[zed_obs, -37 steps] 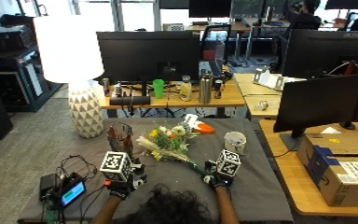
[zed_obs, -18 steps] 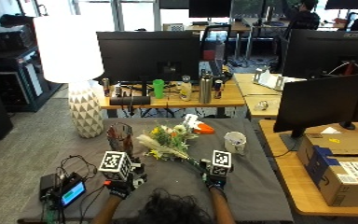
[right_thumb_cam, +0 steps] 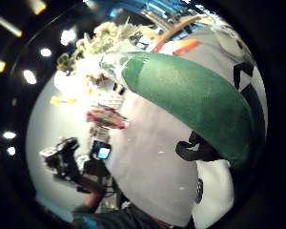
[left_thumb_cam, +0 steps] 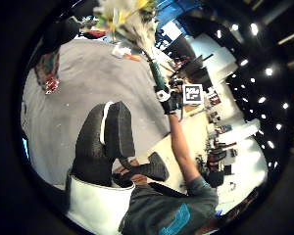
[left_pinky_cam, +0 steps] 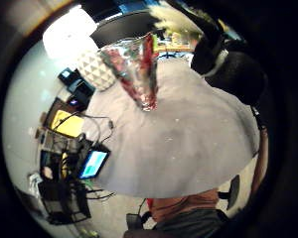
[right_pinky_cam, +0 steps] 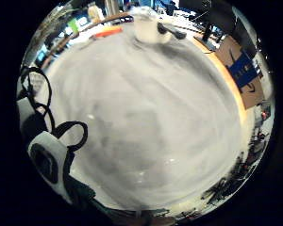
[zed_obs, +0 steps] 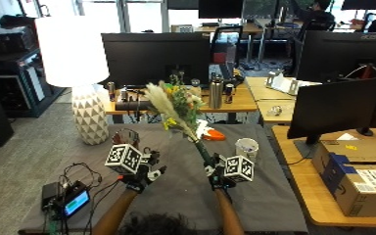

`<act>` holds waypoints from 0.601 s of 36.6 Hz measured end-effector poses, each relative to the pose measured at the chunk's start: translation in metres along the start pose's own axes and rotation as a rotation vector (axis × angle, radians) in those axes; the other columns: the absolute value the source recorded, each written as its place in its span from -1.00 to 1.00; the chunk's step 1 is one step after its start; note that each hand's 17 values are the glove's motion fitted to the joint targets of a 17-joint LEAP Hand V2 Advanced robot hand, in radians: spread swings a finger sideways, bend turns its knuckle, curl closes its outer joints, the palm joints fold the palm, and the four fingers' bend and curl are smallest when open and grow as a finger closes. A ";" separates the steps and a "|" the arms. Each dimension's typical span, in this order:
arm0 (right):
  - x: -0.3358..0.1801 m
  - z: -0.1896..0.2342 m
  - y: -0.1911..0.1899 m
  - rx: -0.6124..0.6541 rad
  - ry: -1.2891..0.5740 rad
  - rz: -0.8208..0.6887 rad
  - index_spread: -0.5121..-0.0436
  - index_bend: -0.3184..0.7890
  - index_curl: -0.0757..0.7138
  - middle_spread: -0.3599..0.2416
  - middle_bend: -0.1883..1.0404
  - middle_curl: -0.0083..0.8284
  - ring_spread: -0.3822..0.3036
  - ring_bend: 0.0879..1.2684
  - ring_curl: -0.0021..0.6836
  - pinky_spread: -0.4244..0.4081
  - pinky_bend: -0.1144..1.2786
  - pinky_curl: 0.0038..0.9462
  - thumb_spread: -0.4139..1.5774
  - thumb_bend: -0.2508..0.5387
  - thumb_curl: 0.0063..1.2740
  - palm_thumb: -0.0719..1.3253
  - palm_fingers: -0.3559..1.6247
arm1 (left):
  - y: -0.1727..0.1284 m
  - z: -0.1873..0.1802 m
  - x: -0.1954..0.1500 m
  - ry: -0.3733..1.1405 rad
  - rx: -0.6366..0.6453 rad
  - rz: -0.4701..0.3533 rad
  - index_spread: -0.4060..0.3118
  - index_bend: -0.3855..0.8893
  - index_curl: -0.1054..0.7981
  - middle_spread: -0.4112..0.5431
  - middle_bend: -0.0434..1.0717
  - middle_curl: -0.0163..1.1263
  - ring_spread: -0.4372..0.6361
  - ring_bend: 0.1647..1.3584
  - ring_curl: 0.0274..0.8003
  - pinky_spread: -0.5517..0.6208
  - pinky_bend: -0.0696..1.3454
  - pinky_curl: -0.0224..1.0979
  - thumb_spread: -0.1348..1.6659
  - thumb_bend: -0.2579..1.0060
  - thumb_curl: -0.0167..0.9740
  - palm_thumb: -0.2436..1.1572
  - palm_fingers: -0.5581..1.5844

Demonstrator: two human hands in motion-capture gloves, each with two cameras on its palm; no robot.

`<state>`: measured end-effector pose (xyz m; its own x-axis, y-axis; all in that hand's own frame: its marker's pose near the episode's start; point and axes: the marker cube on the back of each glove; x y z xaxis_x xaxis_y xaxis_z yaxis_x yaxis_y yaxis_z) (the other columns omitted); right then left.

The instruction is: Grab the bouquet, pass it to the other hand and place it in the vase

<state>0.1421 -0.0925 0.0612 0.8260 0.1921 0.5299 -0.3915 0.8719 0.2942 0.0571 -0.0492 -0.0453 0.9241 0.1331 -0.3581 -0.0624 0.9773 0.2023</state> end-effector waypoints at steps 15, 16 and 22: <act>-0.156 -0.009 0.024 -0.026 -0.855 -0.357 0.15 -0.01 0.38 -0.35 0.54 0.39 -0.44 0.52 0.59 -0.70 0.22 0.00 0.11 -0.43 -0.04 0.47 0.77 | -0.095 -0.027 0.073 0.851 -0.021 0.177 -0.19 -0.20 -0.05 -0.36 -0.57 -0.28 -0.17 -0.43 -0.22 0.09 -0.48 -0.26 0.37 -0.60 -0.30 -0.15 0.22; -0.161 -0.008 0.026 -0.048 -0.866 -0.347 0.15 -0.01 0.39 -0.35 0.54 0.39 -0.44 0.53 0.59 -0.70 0.22 0.00 0.11 -0.43 -0.03 0.47 0.77 | -0.098 -0.030 0.075 0.852 -0.004 0.219 -0.18 -0.21 -0.06 -0.36 -0.57 -0.28 -0.18 -0.43 -0.21 0.09 -0.48 -0.25 0.36 -0.60 -0.29 -0.14 0.22; -0.190 -0.008 0.038 -0.118 -0.928 -0.361 0.15 -0.01 0.45 -0.34 0.56 0.41 -0.45 0.54 0.59 -0.70 0.23 0.01 0.12 -0.43 -0.01 0.47 0.76 | -0.096 -0.039 0.085 0.980 -0.076 0.158 -0.13 -0.25 -0.10 -0.39 -0.58 -0.26 -0.23 -0.41 -0.19 0.05 -0.47 -0.23 0.30 -0.61 -0.25 -0.06 0.20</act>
<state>-0.0262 -0.0918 -0.0347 0.2244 -0.4765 0.8500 -0.0951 0.8574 0.5058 0.1270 -0.1250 -0.1311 0.1854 0.3066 -0.9336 -0.2135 0.9400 0.2663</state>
